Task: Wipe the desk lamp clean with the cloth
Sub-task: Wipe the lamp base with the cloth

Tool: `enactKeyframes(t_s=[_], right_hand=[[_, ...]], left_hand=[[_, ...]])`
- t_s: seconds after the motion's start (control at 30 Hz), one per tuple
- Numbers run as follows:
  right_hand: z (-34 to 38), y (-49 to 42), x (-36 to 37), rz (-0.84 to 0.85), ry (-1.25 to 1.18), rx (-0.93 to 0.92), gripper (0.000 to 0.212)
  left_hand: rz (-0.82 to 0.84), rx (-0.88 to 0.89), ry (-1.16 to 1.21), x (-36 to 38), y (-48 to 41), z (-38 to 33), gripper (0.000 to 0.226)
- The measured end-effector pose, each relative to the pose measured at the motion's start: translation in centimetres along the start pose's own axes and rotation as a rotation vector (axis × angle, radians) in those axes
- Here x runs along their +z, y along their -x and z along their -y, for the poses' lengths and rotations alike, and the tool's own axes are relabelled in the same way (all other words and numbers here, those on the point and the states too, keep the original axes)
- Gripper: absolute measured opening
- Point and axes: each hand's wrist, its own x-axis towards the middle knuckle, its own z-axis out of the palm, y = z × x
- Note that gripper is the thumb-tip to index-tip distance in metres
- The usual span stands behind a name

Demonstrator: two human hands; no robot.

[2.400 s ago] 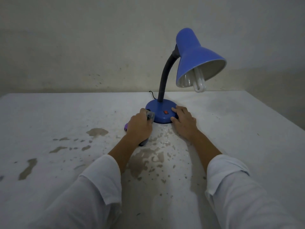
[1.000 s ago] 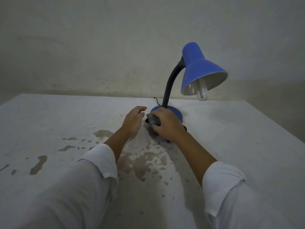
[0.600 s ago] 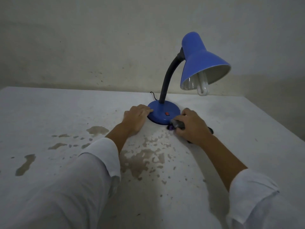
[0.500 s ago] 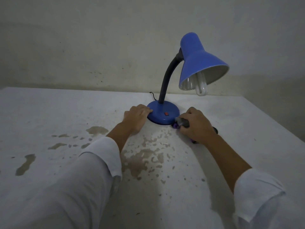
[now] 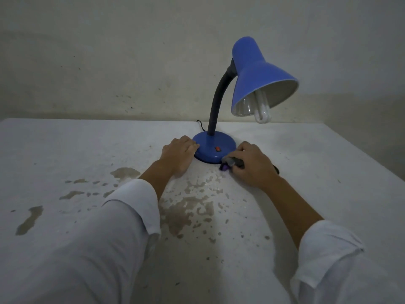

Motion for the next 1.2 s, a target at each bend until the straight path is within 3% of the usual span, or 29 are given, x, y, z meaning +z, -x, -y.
enactKeyframes(t_s=[0.1, 0.27, 0.33, 0.6, 0.73, 0.87, 0.97, 1.1, 1.2], right_hand=[[-0.4, 0.0, -0.6, -0.018, 0.015, 0.078, 0.032], [3.1, -0.1, 0.2, 0.022, -0.029, -0.183, 0.036], [3.1, -0.5, 0.6, 0.040, 0.013, -0.202, 0.037], [-1.2, -0.1, 0.3, -0.050, 0.007, 0.034, 0.029], [-2.7, 0.1, -0.1, -0.215, -0.003, 0.243, 0.030], [-2.8, -1.4, -0.5, -0.349, -0.125, 0.392, 0.034], [-2.6, -3.0, -0.3, -0.294, -0.108, 0.403, 0.032], [-1.7, -4.0, 0.1, -0.100, 0.005, 0.344, 0.028], [-0.9, -3.5, 0.3, -0.093, -0.004, 0.343, 0.027]], left_hand=[[0.006, 0.000, -0.052, -0.2, 0.3, -0.5, 0.043], [0.000, 0.034, -0.124, -0.2, 0.1, -0.5, 0.044], [0.001, 0.042, -0.128, -0.1, 0.0, -0.4, 0.044], [-0.013, -0.013, 0.088, 0.1, 0.0, -0.4, 0.038], [-0.135, -0.064, 0.190, 0.2, 0.0, -0.9, 0.039], [-0.126, -0.079, 0.240, 0.8, -0.3, -1.1, 0.048], [-0.194, -0.086, 0.237, 1.3, -0.3, -1.1, 0.052], [-0.231, -0.071, 0.269, 1.7, -0.4, -1.0, 0.049], [-0.254, -0.067, 0.289, 1.8, -0.4, -1.1, 0.048]])
